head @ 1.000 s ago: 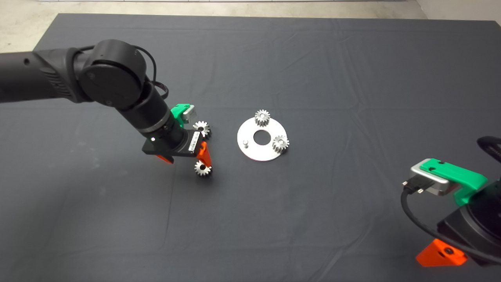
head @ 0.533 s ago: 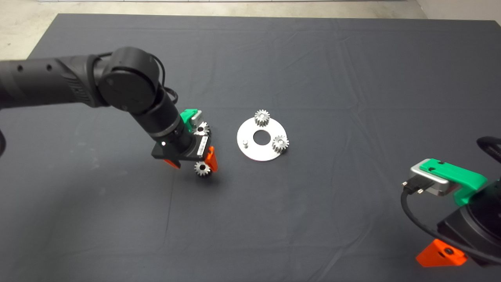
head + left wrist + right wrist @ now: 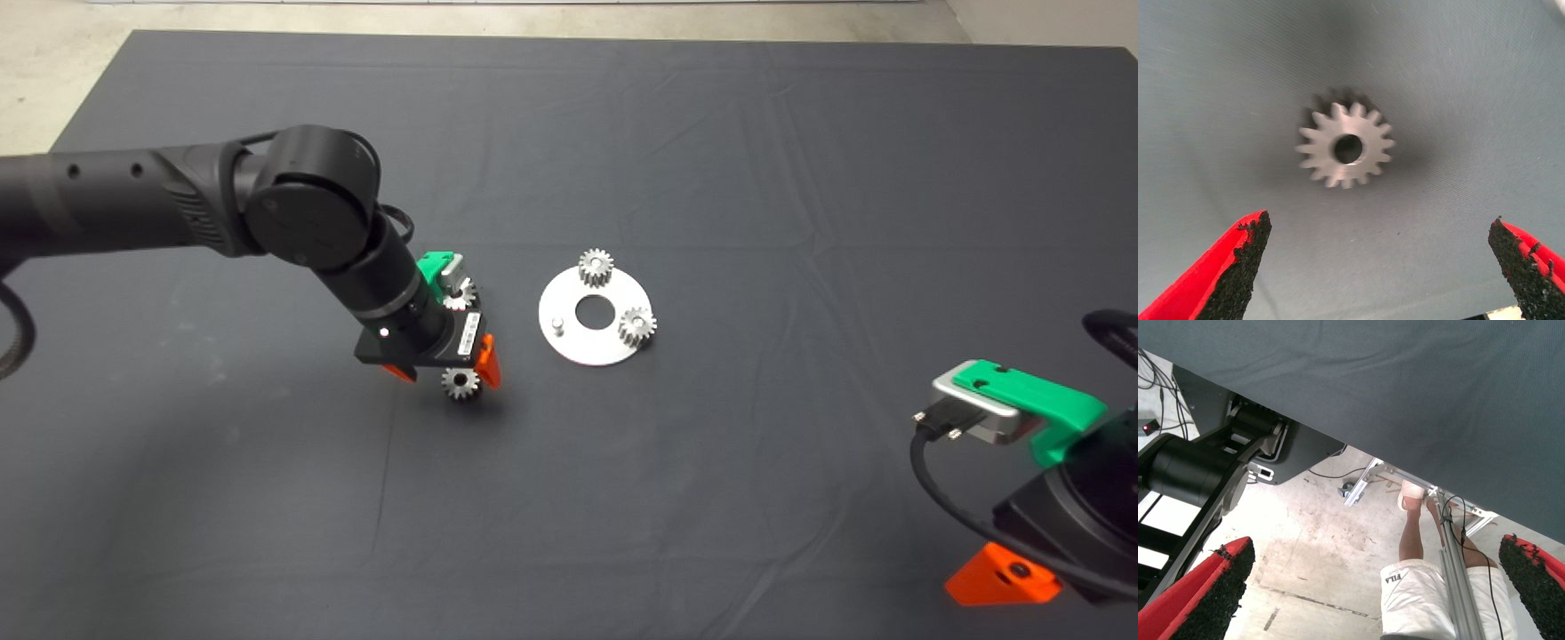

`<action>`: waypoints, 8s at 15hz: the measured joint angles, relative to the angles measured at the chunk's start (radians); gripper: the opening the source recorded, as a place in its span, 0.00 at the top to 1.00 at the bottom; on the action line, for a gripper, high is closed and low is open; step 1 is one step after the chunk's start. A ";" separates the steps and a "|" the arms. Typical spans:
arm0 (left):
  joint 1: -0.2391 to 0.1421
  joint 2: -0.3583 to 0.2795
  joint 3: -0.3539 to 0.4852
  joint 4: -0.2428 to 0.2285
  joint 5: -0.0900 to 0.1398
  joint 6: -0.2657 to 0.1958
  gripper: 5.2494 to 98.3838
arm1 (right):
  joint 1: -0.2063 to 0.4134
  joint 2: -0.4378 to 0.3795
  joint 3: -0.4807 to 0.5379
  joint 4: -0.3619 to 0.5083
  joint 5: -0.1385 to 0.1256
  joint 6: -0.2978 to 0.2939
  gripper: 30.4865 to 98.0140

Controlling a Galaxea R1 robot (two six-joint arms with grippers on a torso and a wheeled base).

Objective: Remove an incorrectly installed larger gear and replace it with the correct smaller gear

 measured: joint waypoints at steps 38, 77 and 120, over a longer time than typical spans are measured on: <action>0.085 0.104 -0.074 0.221 0.179 0.015 0.25 | 0.000 0.000 0.000 0.000 0.000 -0.003 0.02; 0.085 0.111 -0.074 0.220 0.177 0.011 0.64 | 0.000 -0.003 0.000 0.000 0.000 -0.003 0.02; -0.084 0.444 -0.482 0.006 0.174 0.106 0.68 | 0.001 -0.006 -0.001 0.000 0.000 -0.003 0.02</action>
